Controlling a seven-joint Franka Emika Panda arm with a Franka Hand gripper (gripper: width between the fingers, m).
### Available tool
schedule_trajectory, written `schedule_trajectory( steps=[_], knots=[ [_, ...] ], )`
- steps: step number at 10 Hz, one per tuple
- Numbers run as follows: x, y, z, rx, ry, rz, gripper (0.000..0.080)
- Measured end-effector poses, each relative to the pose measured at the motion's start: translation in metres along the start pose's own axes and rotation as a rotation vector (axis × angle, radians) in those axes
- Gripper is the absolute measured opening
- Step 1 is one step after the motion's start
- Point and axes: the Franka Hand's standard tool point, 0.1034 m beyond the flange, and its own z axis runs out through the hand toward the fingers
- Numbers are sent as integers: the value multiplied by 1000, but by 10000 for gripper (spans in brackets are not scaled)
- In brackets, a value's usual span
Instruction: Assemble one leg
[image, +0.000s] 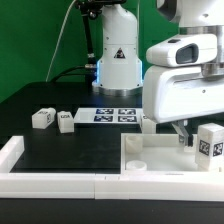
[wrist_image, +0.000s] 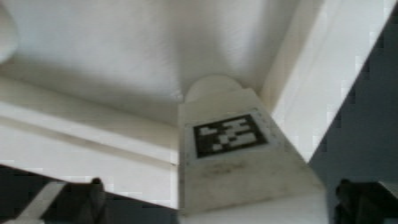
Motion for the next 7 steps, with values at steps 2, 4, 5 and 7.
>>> schedule_trajectory(
  steps=[2, 4, 5, 7],
  knots=[
    [0, 0, 0, 0, 1, -2, 540],
    [0, 0, 0, 0, 1, 7, 290],
    [0, 0, 0, 0, 1, 51, 290],
    [0, -1, 1, 5, 7, 161, 290]
  ],
)
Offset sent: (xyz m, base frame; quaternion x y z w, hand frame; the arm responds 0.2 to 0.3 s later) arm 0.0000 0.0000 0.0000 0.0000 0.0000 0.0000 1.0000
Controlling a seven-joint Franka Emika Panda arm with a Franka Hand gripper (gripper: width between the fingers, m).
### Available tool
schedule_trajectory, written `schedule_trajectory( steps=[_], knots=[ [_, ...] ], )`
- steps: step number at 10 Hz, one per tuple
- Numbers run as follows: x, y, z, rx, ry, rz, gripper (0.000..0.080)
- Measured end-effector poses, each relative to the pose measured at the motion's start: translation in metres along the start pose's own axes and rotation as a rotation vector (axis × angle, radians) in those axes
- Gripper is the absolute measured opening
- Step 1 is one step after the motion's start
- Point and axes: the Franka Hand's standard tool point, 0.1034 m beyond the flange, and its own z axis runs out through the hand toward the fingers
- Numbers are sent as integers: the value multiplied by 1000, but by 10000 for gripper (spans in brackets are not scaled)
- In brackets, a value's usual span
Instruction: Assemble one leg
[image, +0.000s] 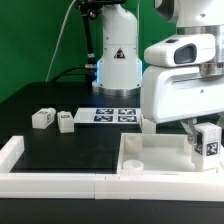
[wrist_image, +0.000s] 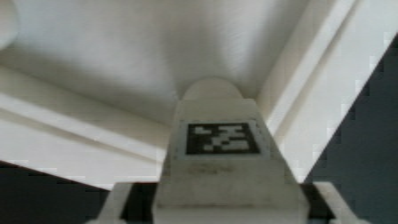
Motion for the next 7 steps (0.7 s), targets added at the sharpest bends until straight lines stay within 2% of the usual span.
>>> schedule_trajectory(
  steps=[4, 6, 7],
  knots=[
    [-2, -2, 3, 21, 15, 585, 290],
    [-3, 0, 3, 42, 9, 867, 290],
    [-3, 0, 3, 42, 6, 997, 290]
  ],
)
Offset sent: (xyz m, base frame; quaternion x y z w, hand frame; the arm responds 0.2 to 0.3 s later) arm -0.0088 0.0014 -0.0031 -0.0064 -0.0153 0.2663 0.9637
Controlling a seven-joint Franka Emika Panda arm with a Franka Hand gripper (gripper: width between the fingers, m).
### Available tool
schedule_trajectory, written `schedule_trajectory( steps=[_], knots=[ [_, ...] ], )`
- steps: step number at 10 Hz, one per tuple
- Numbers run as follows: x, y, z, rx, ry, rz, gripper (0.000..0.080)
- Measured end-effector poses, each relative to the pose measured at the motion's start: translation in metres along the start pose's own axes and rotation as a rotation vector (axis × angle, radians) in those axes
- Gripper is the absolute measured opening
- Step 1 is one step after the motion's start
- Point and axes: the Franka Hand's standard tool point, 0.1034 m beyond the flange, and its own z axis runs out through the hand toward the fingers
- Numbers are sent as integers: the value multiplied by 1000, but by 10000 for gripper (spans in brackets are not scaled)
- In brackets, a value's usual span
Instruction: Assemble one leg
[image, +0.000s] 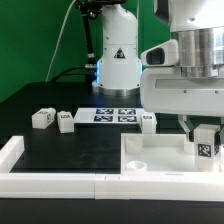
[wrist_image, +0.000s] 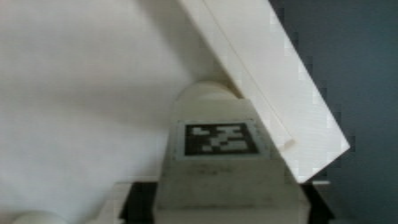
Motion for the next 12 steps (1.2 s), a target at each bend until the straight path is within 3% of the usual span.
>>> schedule_trajectory(
  steps=[4, 5, 7, 8, 10, 12],
  knots=[
    [0, 1, 0, 11, -18, 485, 290],
    [0, 1, 0, 11, -18, 457, 290],
    [-1, 0, 0, 9, -17, 410, 562],
    [-5, -3, 0, 5, -18, 358, 627],
    [-6, -4, 0, 2, -16, 78, 643],
    [-6, -5, -1, -23, -7, -204, 648]
  ],
)
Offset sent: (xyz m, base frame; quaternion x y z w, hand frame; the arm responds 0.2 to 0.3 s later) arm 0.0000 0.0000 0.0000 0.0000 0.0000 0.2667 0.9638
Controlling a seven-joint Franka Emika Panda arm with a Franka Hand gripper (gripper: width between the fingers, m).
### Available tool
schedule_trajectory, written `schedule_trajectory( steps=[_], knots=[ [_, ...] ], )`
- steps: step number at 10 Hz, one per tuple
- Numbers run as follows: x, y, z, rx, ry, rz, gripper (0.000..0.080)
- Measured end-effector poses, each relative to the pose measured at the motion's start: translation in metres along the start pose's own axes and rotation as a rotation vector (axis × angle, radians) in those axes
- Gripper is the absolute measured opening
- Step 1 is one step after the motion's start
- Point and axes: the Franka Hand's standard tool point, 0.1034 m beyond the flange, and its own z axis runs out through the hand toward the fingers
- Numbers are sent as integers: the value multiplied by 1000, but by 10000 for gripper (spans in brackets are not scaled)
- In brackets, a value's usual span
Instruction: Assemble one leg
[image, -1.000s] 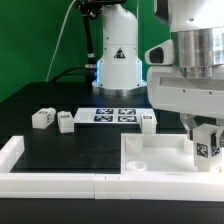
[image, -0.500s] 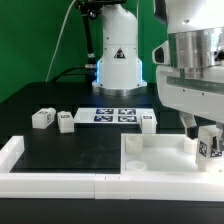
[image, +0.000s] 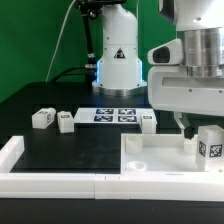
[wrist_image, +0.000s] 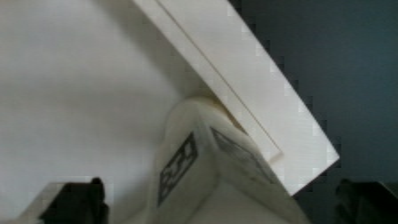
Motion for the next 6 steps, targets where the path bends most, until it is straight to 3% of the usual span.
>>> schedule_trajectory(
  steps=[6],
  knots=[
    [4, 0, -6, -54, -9, -712, 649]
  ],
)
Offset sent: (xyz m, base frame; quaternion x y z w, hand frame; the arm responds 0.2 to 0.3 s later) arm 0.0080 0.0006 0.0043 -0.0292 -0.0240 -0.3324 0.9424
